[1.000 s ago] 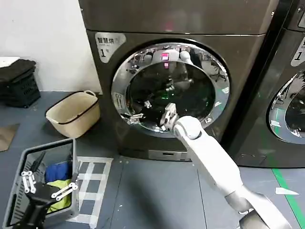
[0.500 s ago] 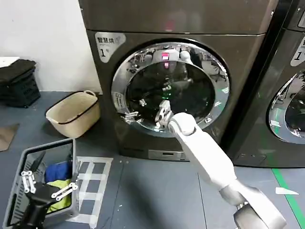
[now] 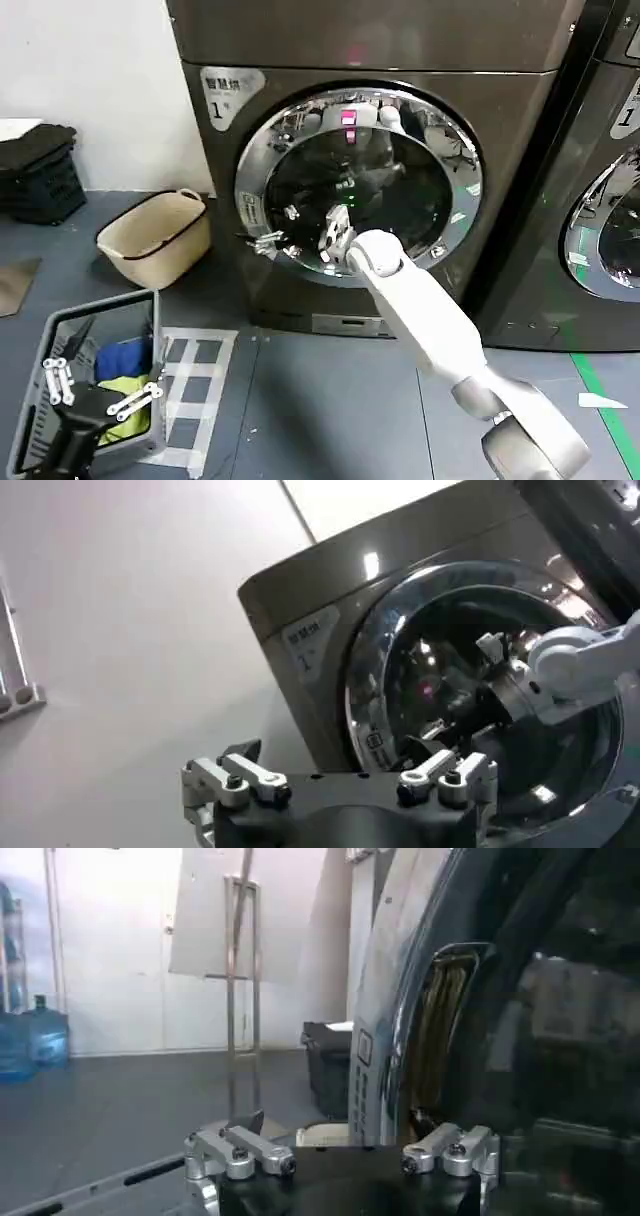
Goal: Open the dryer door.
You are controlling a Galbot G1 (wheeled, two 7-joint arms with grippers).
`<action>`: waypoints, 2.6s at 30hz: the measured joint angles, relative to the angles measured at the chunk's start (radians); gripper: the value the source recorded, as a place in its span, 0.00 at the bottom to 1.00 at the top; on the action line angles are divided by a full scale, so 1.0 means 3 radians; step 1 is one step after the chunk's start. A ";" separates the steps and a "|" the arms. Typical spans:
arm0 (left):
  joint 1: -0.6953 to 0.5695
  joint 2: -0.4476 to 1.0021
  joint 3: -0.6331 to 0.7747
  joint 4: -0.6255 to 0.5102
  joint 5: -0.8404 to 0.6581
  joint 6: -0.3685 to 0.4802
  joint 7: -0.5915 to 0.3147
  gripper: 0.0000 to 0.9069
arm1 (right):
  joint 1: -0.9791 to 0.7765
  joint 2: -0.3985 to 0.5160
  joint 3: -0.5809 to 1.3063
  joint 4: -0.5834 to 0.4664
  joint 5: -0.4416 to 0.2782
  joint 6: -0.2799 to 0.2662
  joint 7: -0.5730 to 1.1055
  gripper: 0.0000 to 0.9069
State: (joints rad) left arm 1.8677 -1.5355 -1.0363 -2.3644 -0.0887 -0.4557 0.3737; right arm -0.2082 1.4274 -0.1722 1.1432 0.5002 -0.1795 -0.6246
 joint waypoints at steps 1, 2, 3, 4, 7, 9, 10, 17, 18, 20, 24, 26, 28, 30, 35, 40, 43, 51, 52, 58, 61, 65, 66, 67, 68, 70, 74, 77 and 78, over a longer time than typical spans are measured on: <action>0.0002 0.0000 -0.0001 0.0000 0.0000 0.0000 0.0000 1.00 | 0.0010 0.0002 -0.0001 -0.0010 0.0001 0.0000 -0.0012 1.00; 0.0003 0.0001 -0.0002 0.0000 0.0000 0.0000 0.0000 1.00 | 0.0018 0.0006 -0.0001 -0.0021 0.0001 0.0001 -0.0023 1.00; 0.0003 0.0001 -0.0003 0.0000 0.0000 0.0000 0.0000 1.00 | 0.0025 0.0011 -0.0001 -0.0032 0.0001 0.0003 -0.0035 1.00; 0.0004 0.0001 -0.0004 0.0000 0.0000 0.0000 0.0000 1.00 | 0.0029 0.0015 -0.0001 -0.0040 0.0001 0.0005 -0.0045 1.00; 0.0004 0.0000 -0.0004 0.0000 0.0000 -0.0001 0.0000 1.00 | 0.0034 0.0026 0.0000 -0.0061 0.0004 0.0019 -0.0075 1.00; 0.0004 -0.0001 -0.0004 0.0003 0.0000 -0.0003 0.0000 1.00 | 0.0034 0.0029 -0.0002 -0.0067 0.0005 0.0031 -0.0088 1.00; 0.0004 -0.0001 -0.0004 0.0004 0.0000 -0.0004 0.0000 1.00 | 0.0034 0.0029 -0.0004 -0.0068 0.0006 0.0036 -0.0097 1.00; 0.0001 0.0004 -0.0003 0.0008 0.0000 -0.0004 0.0000 1.00 | 0.0018 -0.0011 -0.0017 -0.0034 0.0080 0.0048 -0.0161 1.00; 0.0001 0.0004 -0.0002 0.0008 0.0000 -0.0004 0.0000 1.00 | 0.0013 -0.0021 -0.0023 -0.0022 0.0106 0.0049 -0.0170 1.00; 0.0001 0.0004 0.0002 0.0008 0.0002 -0.0004 0.0000 1.00 | -0.0002 -0.0048 -0.0038 0.0014 0.0173 0.0018 -0.0217 1.00; -0.0001 0.0004 0.0008 0.0008 0.0004 -0.0004 0.0000 1.00 | -0.0028 -0.0114 -0.0078 0.0108 0.0281 -0.0060 -0.0253 1.00; -0.0001 0.0004 0.0010 0.0008 0.0006 -0.0004 0.0001 1.00 | -0.0038 -0.0161 -0.0104 0.0174 0.0339 -0.0085 -0.0268 1.00; -0.0001 0.0004 0.0011 0.0008 0.0007 -0.0003 0.0002 1.00 | -0.0040 -0.0203 -0.0122 0.0237 0.0402 -0.0105 -0.0279 1.00; 0.0001 0.0007 0.0012 0.0007 0.0007 -0.0003 0.0003 1.00 | -0.0042 -0.0256 -0.0152 0.0318 0.0470 -0.0133 -0.0318 1.00; 0.0002 0.0017 0.0012 0.0007 0.0005 0.0001 0.0009 1.00 | -0.0082 -0.0439 -0.0264 0.0557 0.0622 -0.0164 -0.0414 1.00; -0.0001 0.0020 0.0012 0.0013 0.0000 0.0005 0.0009 1.00 | -0.0149 -0.0598 -0.0335 0.0805 0.0810 -0.0237 -0.0422 1.00; -0.0001 0.0022 0.0010 0.0013 -0.0001 0.0007 0.0010 1.00 | -0.0184 -0.0687 -0.0379 0.0972 0.0871 -0.0275 -0.0426 1.00; -0.0008 0.0028 -0.0001 0.0023 -0.0010 0.0020 0.0016 1.00 | -0.0255 -0.0958 -0.0436 0.1383 0.0987 -0.0314 -0.0518 1.00; -0.0008 0.0028 0.0000 0.0024 -0.0010 0.0021 0.0017 1.00 | -0.0262 -0.0987 -0.0438 0.1418 0.0994 -0.0313 -0.0534 1.00; -0.0012 0.0027 0.0010 0.0024 -0.0006 0.0023 0.0019 1.00 | -0.0323 -0.1162 -0.0440 0.1619 0.1040 -0.0303 -0.0631 1.00; -0.0015 0.0027 0.0010 0.0024 -0.0006 0.0023 0.0019 1.00 | -0.0375 -0.1244 -0.0416 0.1724 0.1040 -0.0301 -0.0694 1.00; -0.0016 0.0031 0.0006 0.0022 -0.0006 0.0024 0.0019 1.00 | -0.0482 -0.1363 -0.0338 0.1895 0.1040 -0.0296 -0.0762 1.00; -0.0015 0.0031 0.0005 0.0022 -0.0006 0.0024 0.0019 1.00 | -0.0508 -0.1388 -0.0316 0.1934 0.1040 -0.0294 -0.0778 1.00; -0.0015 0.0032 0.0003 0.0021 -0.0007 0.0024 0.0019 1.00 | -0.0536 -0.1415 -0.0293 0.1976 0.1040 -0.0292 -0.0794 1.00; -0.0015 0.0034 0.0003 0.0021 -0.0008 0.0024 0.0019 1.00 | -0.0573 -0.1451 -0.0262 0.2027 0.1040 -0.0291 -0.0815 1.00; -0.0016 0.0038 0.0003 0.0021 -0.0008 0.0024 0.0019 1.00 | -0.0633 -0.1506 -0.0216 0.2111 0.1039 -0.0290 -0.0855 1.00; -0.0021 0.0040 0.0013 0.0022 -0.0008 0.0027 0.0020 1.00 | -0.0763 -0.1627 -0.0115 0.2292 0.1018 -0.0289 -0.0952 1.00; -0.0026 0.0041 0.0025 0.0025 -0.0006 0.0027 0.0020 1.00 | -0.0865 -0.1715 -0.0044 0.2422 0.1011 -0.0281 -0.1010 1.00; -0.0027 0.0042 0.0027 0.0025 -0.0006 0.0027 0.0020 1.00 | -0.0898 -0.1746 -0.0022 0.2462 0.1011 -0.0275 -0.1030 1.00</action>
State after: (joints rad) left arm 1.8596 -1.5230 -1.0283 -2.3567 -0.0904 -0.4475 0.3798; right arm -0.4776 0.9036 -0.1789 1.8817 0.8035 -0.2620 -0.9337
